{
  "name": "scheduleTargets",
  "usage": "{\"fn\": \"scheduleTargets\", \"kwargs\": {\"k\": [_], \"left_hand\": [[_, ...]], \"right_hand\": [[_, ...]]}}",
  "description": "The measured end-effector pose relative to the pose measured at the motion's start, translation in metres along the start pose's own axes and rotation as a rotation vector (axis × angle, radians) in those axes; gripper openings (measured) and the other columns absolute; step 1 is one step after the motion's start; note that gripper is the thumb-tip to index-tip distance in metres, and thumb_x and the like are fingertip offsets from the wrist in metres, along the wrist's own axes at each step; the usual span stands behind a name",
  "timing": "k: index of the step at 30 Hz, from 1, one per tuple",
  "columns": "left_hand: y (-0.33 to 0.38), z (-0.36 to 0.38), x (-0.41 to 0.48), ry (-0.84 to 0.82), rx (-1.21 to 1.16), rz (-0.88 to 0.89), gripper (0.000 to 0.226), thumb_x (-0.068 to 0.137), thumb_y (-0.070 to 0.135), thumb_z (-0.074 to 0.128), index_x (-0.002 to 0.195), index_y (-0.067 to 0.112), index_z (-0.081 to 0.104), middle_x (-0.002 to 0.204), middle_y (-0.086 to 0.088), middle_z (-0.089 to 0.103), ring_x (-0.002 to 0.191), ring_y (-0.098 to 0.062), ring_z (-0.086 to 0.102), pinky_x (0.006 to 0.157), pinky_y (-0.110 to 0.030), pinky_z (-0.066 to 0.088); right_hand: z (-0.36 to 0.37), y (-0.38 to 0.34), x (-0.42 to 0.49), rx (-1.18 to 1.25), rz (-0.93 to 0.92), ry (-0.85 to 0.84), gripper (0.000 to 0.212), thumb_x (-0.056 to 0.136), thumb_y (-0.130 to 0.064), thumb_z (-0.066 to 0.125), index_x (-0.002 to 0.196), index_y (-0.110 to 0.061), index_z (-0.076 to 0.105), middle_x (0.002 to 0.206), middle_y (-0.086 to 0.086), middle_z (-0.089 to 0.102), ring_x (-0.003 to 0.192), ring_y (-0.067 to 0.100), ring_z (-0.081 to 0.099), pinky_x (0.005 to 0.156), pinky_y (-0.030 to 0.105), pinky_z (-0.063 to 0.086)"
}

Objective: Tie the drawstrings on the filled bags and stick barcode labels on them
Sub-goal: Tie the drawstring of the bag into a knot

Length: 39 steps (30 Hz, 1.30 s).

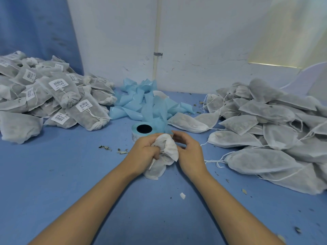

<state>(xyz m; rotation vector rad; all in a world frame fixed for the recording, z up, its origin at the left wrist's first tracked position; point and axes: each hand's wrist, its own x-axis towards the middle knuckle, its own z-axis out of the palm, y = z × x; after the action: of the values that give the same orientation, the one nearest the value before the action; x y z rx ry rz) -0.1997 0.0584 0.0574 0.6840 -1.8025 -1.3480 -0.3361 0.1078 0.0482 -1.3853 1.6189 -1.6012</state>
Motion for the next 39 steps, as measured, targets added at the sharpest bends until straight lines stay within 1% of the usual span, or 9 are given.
{"fn": "scheduleTargets", "kwargs": {"k": [4,7,9,11,18,22,30,36,39], "left_hand": [[-0.0001,-0.0012,-0.0002,-0.001,0.014,0.027,0.052,0.053,0.004,0.043,0.097,0.012,0.069,0.094,0.002,0.069,0.088,-0.007,0.063,0.075,-0.015,0.046],[-0.0002,-0.0027,0.0000,0.080,0.046,0.050,0.032,0.054,0.005,0.043,0.077,0.016,0.063,0.075,0.014,0.060,0.071,0.000,0.055,0.064,-0.010,0.040],[-0.0005,-0.0039,0.0002,0.126,0.068,0.046,0.022,0.054,0.006,0.043,0.071,0.004,0.056,0.072,0.002,0.052,0.065,-0.004,0.047,0.060,-0.012,0.036],[-0.0007,-0.0045,0.0000,0.142,0.080,0.049,0.027,0.053,0.006,0.043,0.074,-0.008,0.051,0.075,-0.010,0.046,0.067,-0.010,0.043,0.059,-0.016,0.035],[0.0009,-0.0054,0.0013,0.111,0.044,0.011,0.049,0.050,0.006,0.044,0.091,-0.019,0.054,0.092,-0.034,0.052,0.081,-0.023,0.046,0.073,-0.031,0.035],[0.0027,-0.0048,-0.0005,0.112,0.024,-0.008,0.051,0.049,0.006,0.044,0.094,-0.015,0.058,0.101,-0.035,0.054,0.084,-0.024,0.050,0.076,-0.033,0.038],[0.0031,-0.0056,-0.0003,0.126,0.019,-0.034,0.050,0.049,0.007,0.044,0.092,-0.017,0.055,0.095,-0.035,0.053,0.081,-0.024,0.048,0.074,-0.034,0.036],[0.0009,-0.0056,0.0011,0.117,0.015,-0.036,0.050,0.050,0.006,0.044,0.092,-0.018,0.054,0.089,-0.024,0.053,0.082,-0.023,0.046,0.073,-0.033,0.035],[-0.0002,-0.0055,0.0016,0.134,0.012,-0.022,0.050,0.050,0.006,0.043,0.093,-0.018,0.054,0.091,-0.029,0.054,0.082,-0.022,0.047,0.074,-0.032,0.036]], "right_hand": [[-0.0003,-0.0001,0.0010,0.014,-0.001,0.037,0.025,0.085,-0.007,0.068,0.085,-0.031,0.064,0.085,-0.014,0.068,0.073,-0.011,0.060,0.067,0.008,0.046],[0.0007,-0.0009,0.0008,0.006,-0.024,0.041,0.025,0.085,-0.009,0.069,0.083,-0.033,0.063,0.080,-0.018,0.066,0.072,-0.013,0.060,0.066,0.006,0.045],[0.0008,-0.0014,0.0006,0.002,-0.038,0.042,0.030,0.086,-0.007,0.068,0.082,-0.035,0.062,0.079,-0.021,0.065,0.073,-0.015,0.060,0.066,0.004,0.043],[0.0005,-0.0012,0.0011,0.015,-0.036,0.041,0.031,0.087,-0.004,0.066,0.082,-0.034,0.062,0.081,-0.020,0.066,0.073,-0.015,0.061,0.067,0.004,0.043],[-0.0008,0.0014,0.0038,0.102,0.080,0.064,0.013,0.086,-0.006,0.068,0.091,-0.017,0.065,0.089,0.000,0.073,0.076,-0.001,0.067,0.070,0.011,0.049],[-0.0005,0.0026,0.0037,0.059,0.063,0.056,0.011,0.087,-0.008,0.066,0.093,-0.014,0.073,0.090,-0.005,0.074,0.085,0.005,0.068,0.080,0.017,0.052],[-0.0023,0.0011,0.0049,0.142,0.116,0.054,0.015,0.089,-0.010,0.064,0.087,-0.021,0.074,0.091,-0.003,0.075,0.091,0.015,0.069,0.088,0.029,0.053],[-0.0052,-0.0018,0.0055,0.258,0.176,0.054,0.017,0.090,-0.010,0.064,0.082,-0.022,0.074,0.080,-0.005,0.075,0.077,0.005,0.067,0.070,0.013,0.051],[-0.0060,-0.0002,0.0056,0.274,0.180,0.150,0.018,0.090,-0.012,0.063,0.081,-0.024,0.073,0.079,-0.008,0.073,0.074,0.004,0.065,0.069,0.014,0.049]]}}
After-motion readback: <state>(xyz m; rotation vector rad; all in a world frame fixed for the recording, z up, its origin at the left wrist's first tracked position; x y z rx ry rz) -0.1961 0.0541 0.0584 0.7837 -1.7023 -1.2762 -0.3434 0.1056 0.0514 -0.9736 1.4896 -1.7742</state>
